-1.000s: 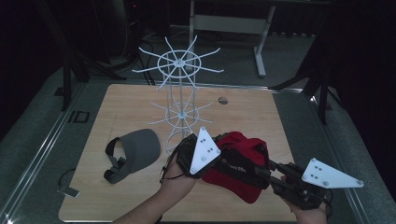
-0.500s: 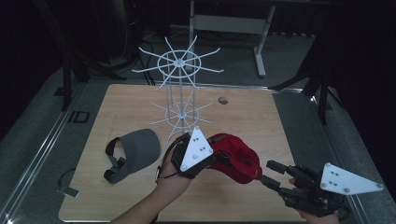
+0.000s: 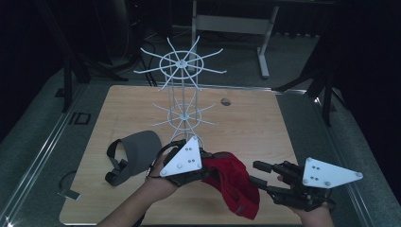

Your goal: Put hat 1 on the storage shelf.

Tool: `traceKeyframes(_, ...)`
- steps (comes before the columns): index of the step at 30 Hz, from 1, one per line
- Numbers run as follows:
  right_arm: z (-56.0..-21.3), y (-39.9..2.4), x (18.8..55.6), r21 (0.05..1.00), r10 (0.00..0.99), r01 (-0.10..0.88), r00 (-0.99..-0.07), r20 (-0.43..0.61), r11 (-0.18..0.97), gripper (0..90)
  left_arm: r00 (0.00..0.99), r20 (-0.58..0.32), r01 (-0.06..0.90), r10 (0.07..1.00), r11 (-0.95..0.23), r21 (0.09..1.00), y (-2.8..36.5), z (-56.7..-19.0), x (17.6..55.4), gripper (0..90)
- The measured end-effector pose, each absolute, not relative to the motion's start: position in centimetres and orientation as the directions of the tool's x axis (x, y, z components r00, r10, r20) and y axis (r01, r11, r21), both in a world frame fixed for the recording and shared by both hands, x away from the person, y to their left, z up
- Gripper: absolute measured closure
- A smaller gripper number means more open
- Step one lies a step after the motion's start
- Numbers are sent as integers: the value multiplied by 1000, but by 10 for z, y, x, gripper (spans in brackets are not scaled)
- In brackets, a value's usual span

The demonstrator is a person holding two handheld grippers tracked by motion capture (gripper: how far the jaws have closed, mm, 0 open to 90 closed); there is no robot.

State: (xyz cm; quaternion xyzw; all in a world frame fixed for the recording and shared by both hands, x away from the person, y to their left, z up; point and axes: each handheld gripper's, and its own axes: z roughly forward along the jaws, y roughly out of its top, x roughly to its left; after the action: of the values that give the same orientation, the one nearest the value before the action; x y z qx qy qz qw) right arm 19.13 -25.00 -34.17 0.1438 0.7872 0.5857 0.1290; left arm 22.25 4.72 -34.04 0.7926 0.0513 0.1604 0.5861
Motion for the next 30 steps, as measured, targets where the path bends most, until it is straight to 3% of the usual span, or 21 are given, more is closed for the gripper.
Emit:
traceKeyframes(6, -341, -235, 193, 948, 334, 38, -940, -74, 315, 581, 942, 204, -113, 266, -321, 940, 44, -340, 219, 864)
traceKeyframes(9, -342, -231, 197, 944, 324, 42, -943, -71, 328, 656, 943, 209, -118, 260, -325, 938, 42, -341, 219, 864)
traceKeyframes(12, -342, -230, 200, 938, 326, 40, -942, -80, 345, 815, 943, 202, -109, 266, -327, 939, 42, -343, 222, 863)
traceKeyframes(24, -338, -239, 203, 963, 410, 81, -912, -33, 257, 828, 948, 171, -83, 269, -310, 947, 46, -349, 225, 855)
traceKeyframes(28, -335, -243, 203, 968, 438, 80, -898, -34, 238, 829, 946, 169, -74, 275, -324, 943, 48, -350, 226, 758)
traceKeyframes(30, -332, -247, 203, 972, 447, 79, -894, -30, 223, 828, 947, 160, -68, 279, -313, 947, 49, -351, 226, 663)
